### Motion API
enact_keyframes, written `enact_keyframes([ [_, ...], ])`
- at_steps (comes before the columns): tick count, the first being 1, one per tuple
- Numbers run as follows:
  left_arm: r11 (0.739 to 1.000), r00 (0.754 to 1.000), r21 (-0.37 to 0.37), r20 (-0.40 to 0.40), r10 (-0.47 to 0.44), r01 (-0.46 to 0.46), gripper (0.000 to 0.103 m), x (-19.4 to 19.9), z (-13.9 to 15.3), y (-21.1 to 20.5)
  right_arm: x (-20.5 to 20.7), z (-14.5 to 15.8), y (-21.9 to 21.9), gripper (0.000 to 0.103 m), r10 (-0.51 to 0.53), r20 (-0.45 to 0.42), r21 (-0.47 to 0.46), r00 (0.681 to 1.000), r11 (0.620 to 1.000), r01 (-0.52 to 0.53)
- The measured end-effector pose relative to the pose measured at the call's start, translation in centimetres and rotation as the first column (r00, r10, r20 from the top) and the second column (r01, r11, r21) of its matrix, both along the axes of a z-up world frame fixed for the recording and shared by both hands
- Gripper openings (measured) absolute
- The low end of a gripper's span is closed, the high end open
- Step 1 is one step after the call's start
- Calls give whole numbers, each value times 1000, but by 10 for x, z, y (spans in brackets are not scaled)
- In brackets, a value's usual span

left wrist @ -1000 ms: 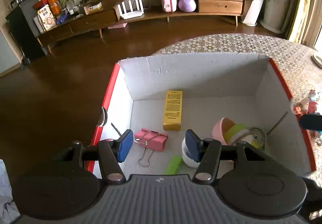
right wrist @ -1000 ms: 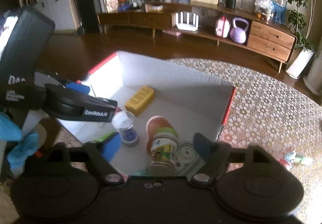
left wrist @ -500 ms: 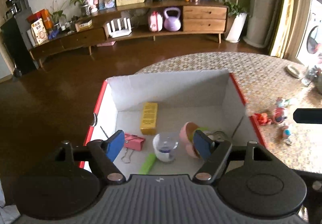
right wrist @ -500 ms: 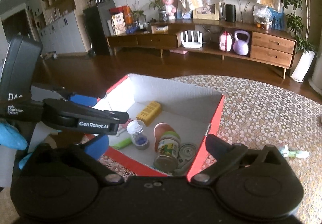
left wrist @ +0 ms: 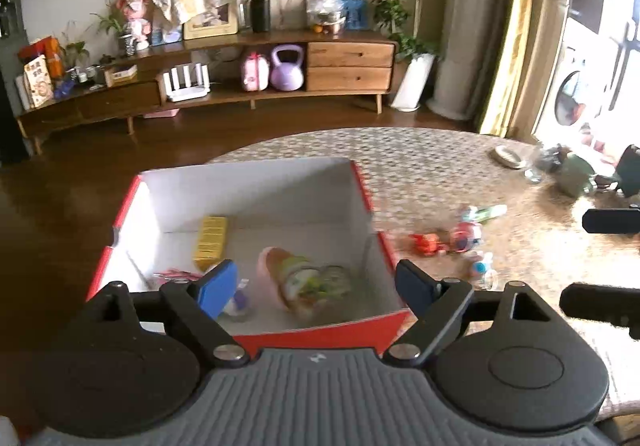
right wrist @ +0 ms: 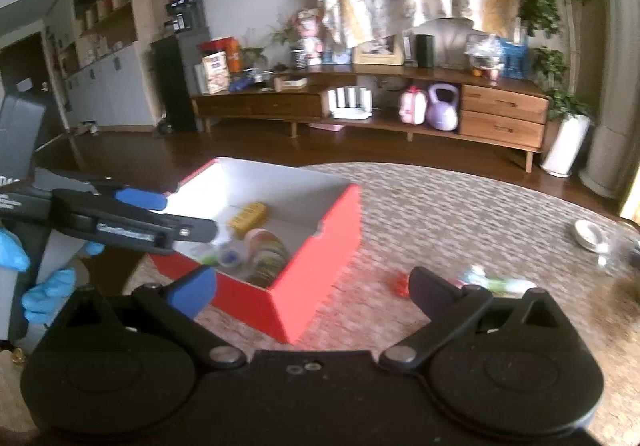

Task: Organize rigid objects
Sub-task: 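Move both tools back toward the toys on the table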

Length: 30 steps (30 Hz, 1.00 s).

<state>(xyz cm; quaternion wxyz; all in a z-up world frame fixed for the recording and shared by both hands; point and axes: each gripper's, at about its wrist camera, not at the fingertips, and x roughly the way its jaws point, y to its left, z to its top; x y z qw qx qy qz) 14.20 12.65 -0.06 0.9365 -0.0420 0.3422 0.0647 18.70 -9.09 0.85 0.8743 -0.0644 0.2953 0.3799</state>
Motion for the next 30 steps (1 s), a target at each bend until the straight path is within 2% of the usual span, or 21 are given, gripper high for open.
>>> enact_keyframes([
  [5, 999, 999, -18, 29, -27, 27, 87, -1, -9, -28, 7, -9, -36, 103, -64, -24, -7, 998, 998, 64],
  [11, 997, 995, -5, 62, -72, 72, 87, 5, -19, -68, 15, -21, -68, 103, -129, -28, -35, 991, 991, 128],
  [16, 994, 992, -12, 67, -110, 111, 87, 13, -30, -100, 40, -30, -90, 103, -190, -49, -46, 981, 981, 187],
  [22, 984, 983, -9, 60, -175, 176, 87, 25, -53, -136, 69, -46, -94, 103, -219, -89, -63, 972, 975, 213],
  [30, 977, 975, 12, 53, -214, 213, 87, 50, -88, -158, 102, -65, -87, 101, -183, -115, -84, 976, 981, 174],
])
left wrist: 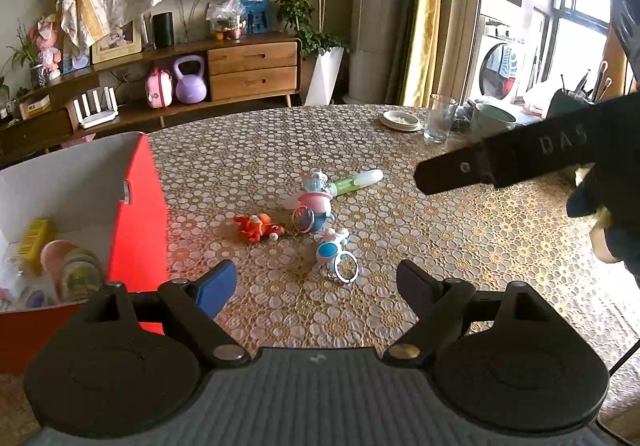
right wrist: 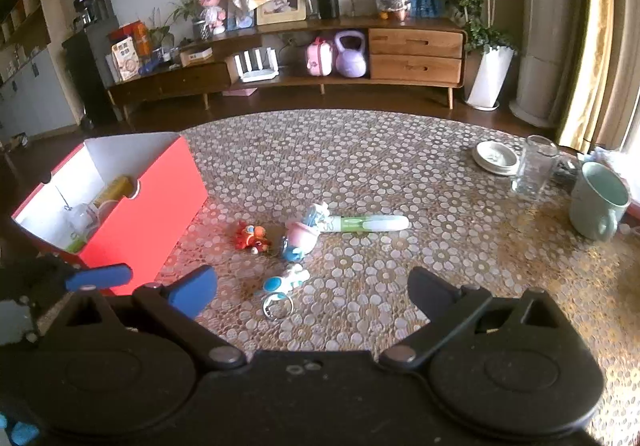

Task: Organize rigid objects
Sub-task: 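Move both tools back toward the toys on the table, then grasp the blue keyring toy with left tool while right tool grasps red toy figure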

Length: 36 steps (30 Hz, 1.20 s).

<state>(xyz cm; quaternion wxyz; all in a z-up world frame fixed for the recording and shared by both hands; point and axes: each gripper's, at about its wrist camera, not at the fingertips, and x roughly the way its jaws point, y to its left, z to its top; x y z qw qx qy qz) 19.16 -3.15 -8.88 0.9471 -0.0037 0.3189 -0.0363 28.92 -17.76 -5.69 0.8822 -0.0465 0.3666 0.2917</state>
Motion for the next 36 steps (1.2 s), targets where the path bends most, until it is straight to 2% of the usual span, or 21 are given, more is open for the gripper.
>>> enact_keyframes([
  [14, 998, 999, 50, -17, -34, 35, 87, 48, -38, -13, 64, -30, 35, 94, -26, -77, -16, 997, 1000, 25],
  [23, 998, 998, 42, -42, -45, 47, 87, 68, -57, -13, 96, -53, 63, 79, -69, -150, -23, 986, 998, 66],
  [26, 998, 998, 33, -43, -47, 49, 87, 71, -61, -12, 101, -53, 67, 78, -69, -160, -6, 985, 998, 69],
  [31, 998, 997, 30, -39, -63, 64, 87, 75, -66, -13, 101, -41, 84, 77, 2, -149, 3, 989, 1000, -2],
  [36, 997, 997, 26, -37, -66, 67, 82, 80, -70, -14, 91, -39, 114, 74, 156, -134, -32, 979, 986, -162],
])
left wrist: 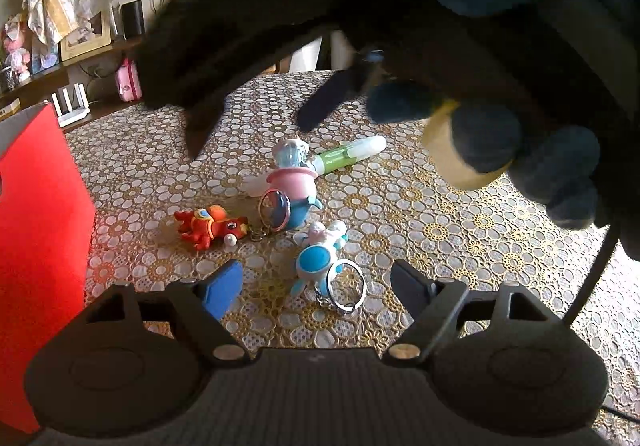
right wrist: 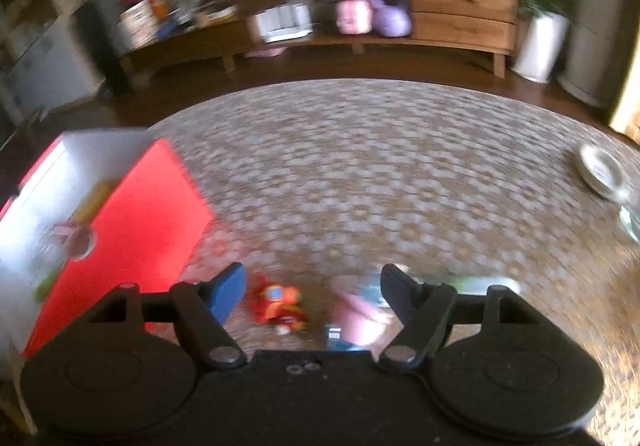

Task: Organize rigid objects
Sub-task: 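Grasp the blue keyring toy with left tool while right tool grasps red toy figure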

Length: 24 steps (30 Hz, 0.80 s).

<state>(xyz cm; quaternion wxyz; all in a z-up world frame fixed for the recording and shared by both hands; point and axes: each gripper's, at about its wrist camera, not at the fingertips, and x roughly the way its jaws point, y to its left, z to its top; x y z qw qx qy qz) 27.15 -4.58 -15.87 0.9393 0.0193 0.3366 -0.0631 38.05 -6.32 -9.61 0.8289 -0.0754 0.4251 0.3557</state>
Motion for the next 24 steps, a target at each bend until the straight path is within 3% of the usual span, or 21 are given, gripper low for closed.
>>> enact_keyframes([
  [7, 1000, 1000, 8, 2, -9, 9, 75, 4, -6, -2, -3, -22, 37, 69, 157, -46, -85, 986, 983, -161],
  [15, 1000, 1000, 11, 10, -3, 3, 65, 7, -11, -2, -5, -46, 53, 61, 188, -42, -172, 981, 966, -193],
  [19, 999, 999, 21, 28, -27, 26, 50, 3, -12, -5, -8, -48, 53, 58, 198, -27, -183, 980, 963, -200],
  [24, 998, 998, 49, 45, -52, 50, 33, -3, -11, -11, -2, -45, 45, 40, 165, -24, -175, 986, 970, -167],
])
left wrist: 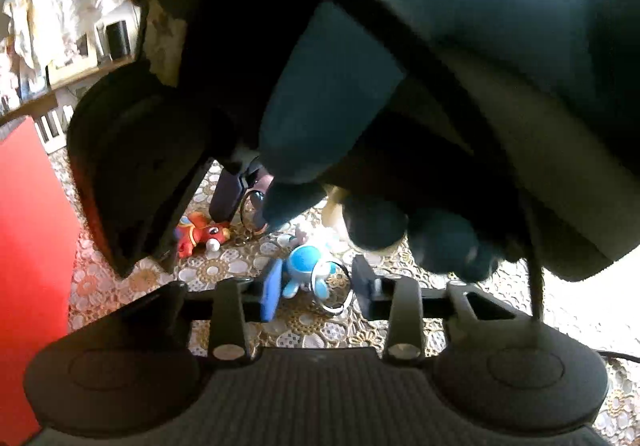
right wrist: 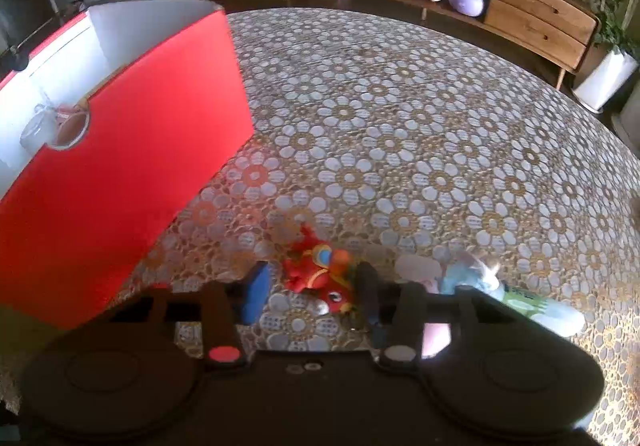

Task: Organize rigid objects
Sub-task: 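Grasp the blue keyring toy with left tool while right tool grasps red toy figure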

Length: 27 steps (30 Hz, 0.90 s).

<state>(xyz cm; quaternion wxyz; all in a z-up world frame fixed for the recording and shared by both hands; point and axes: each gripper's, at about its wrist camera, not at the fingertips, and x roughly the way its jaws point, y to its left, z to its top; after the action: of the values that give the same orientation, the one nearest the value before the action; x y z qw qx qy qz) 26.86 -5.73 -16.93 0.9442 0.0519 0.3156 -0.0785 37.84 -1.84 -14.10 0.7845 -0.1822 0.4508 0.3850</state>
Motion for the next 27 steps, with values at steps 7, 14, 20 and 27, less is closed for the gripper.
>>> enact_keyframes([
  [7, 1000, 1000, 9, -3, 4, -4, 29, 0, 1, -4, -4, 5, -4, 39, -28, 5, 25, 1000, 999, 28],
  [14, 1000, 1000, -10, -17, 11, -11, 29, -4, 7, 4, -8, 36, -21, 39, -58, -34, 134, 998, 989, 62],
  [20, 1000, 1000, -24, -9, 15, -15, 29, -14, 18, 10, -22, 64, -36, 39, -78, -13, 178, 997, 981, 79],
  [27, 999, 1000, -32, 11, 25, -24, 29, -34, 35, 23, -44, 85, -57, 39, -117, 5, 207, 993, 972, 113],
])
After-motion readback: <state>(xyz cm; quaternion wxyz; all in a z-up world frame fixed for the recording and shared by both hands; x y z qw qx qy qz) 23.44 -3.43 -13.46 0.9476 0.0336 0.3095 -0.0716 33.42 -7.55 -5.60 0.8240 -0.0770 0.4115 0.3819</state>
